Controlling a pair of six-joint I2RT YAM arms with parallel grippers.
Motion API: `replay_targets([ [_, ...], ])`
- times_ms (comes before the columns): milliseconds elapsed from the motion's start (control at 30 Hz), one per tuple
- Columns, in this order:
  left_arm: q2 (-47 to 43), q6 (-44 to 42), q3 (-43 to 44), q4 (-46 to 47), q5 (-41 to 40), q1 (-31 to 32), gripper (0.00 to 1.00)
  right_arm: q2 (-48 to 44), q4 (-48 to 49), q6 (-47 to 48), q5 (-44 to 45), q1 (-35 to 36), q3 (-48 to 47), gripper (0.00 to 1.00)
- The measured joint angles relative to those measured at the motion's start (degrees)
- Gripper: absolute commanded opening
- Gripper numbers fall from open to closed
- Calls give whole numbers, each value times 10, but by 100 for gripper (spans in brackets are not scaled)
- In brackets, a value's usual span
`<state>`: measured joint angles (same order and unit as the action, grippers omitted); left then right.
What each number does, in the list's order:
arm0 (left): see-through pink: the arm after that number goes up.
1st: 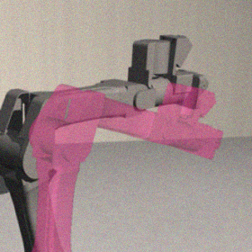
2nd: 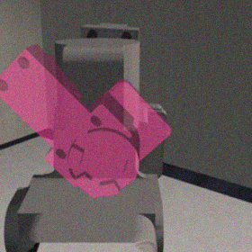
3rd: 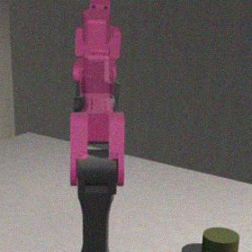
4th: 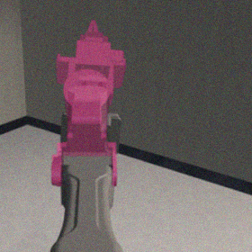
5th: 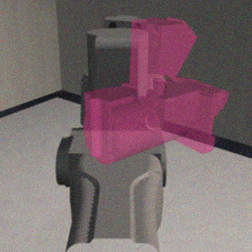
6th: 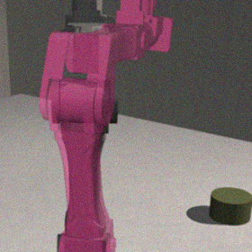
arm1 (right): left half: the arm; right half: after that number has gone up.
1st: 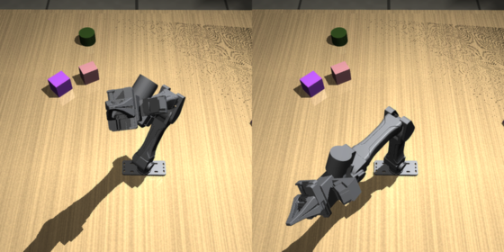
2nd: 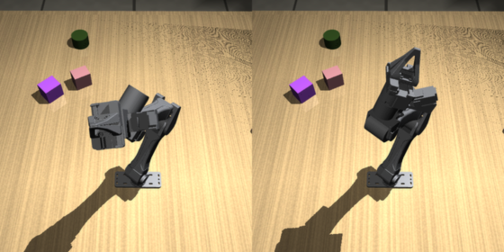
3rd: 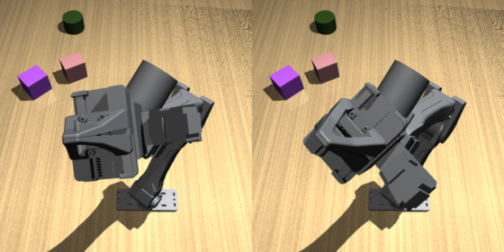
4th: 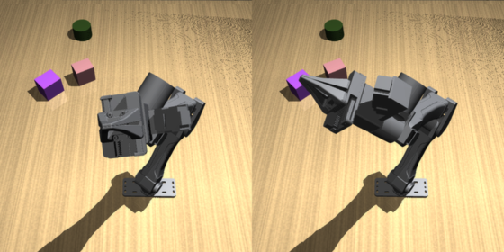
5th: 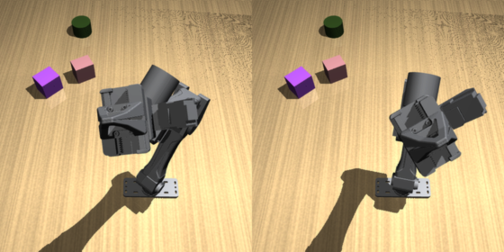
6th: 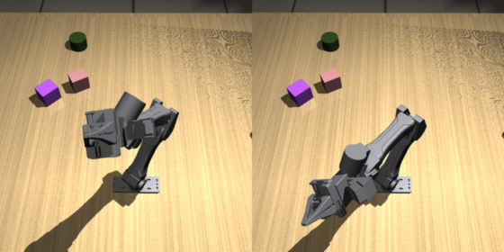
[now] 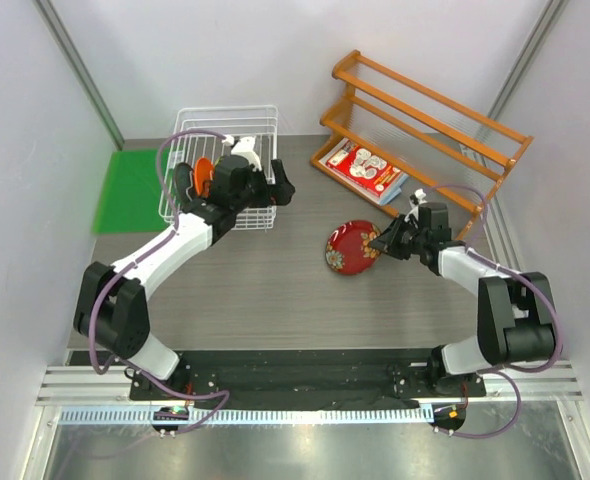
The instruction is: Unload the plates from the dish rack
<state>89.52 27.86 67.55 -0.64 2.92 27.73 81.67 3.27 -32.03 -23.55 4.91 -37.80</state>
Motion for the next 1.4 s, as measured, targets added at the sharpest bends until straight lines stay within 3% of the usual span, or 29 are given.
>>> replay_targets([
  [367,-61,-3,5,-146,-172,-12,99,74,25,8,-58,-1,-8,2],
  [500,-97,7,-1,-159,-200,-30,100,92,14,5,-55,12,-28,15],
  [567,-112,7,-4,-163,-211,-36,99,94,-1,5,-37,25,-40,22],
  [633,-120,5,-4,-166,-223,-37,99,94,-21,7,-13,38,-52,41],
  [867,-118,-9,-12,-168,-251,-37,99,87,-107,25,110,63,-59,46],
  [967,-105,-21,-12,-167,-263,-40,99,81,-121,27,136,63,-62,54],
  [1400,44,-60,9,-103,-286,-105,97,-5,-215,64,277,64,-75,56],
])
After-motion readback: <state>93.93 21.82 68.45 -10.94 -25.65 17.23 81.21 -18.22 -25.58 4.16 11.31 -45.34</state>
